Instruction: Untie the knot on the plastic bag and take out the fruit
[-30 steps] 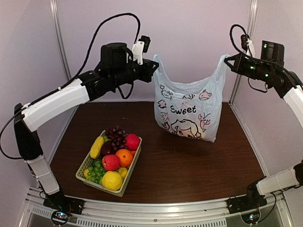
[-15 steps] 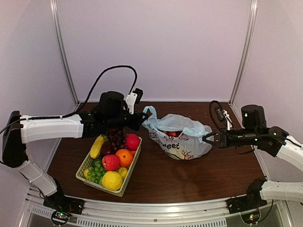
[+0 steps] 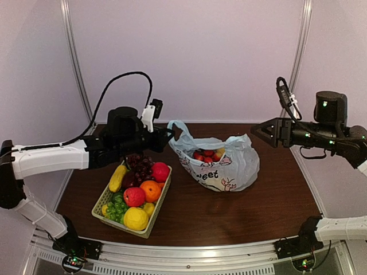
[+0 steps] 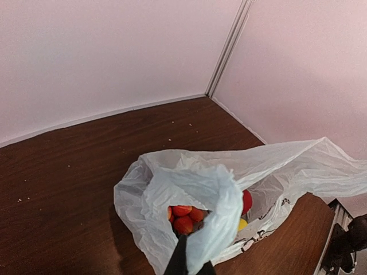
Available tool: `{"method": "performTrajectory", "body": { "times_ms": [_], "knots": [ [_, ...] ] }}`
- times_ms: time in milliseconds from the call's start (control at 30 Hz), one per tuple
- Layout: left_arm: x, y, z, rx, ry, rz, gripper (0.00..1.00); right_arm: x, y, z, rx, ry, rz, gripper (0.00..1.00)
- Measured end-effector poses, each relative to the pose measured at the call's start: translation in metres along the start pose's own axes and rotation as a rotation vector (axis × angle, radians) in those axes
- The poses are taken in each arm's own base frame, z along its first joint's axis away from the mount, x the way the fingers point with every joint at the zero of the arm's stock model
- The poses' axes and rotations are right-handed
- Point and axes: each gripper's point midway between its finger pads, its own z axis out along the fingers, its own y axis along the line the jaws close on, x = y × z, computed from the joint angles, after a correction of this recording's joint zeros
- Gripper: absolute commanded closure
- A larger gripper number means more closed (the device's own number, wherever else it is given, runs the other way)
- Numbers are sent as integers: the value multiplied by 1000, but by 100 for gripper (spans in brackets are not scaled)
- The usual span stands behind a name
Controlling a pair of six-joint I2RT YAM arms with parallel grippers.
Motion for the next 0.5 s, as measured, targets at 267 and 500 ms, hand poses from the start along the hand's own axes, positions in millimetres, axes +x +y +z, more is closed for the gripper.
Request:
{"method": "performTrajectory", "body": {
  "times_ms": [267, 500],
  "knots": [
    [4, 1, -1, -2, 7, -7, 100, -41, -5, 16, 99, -10, -101, 9],
    [0, -1, -5, 7, -3, -8, 100, -44, -29, 78, 186, 110, -160, 6]
  ]
}}
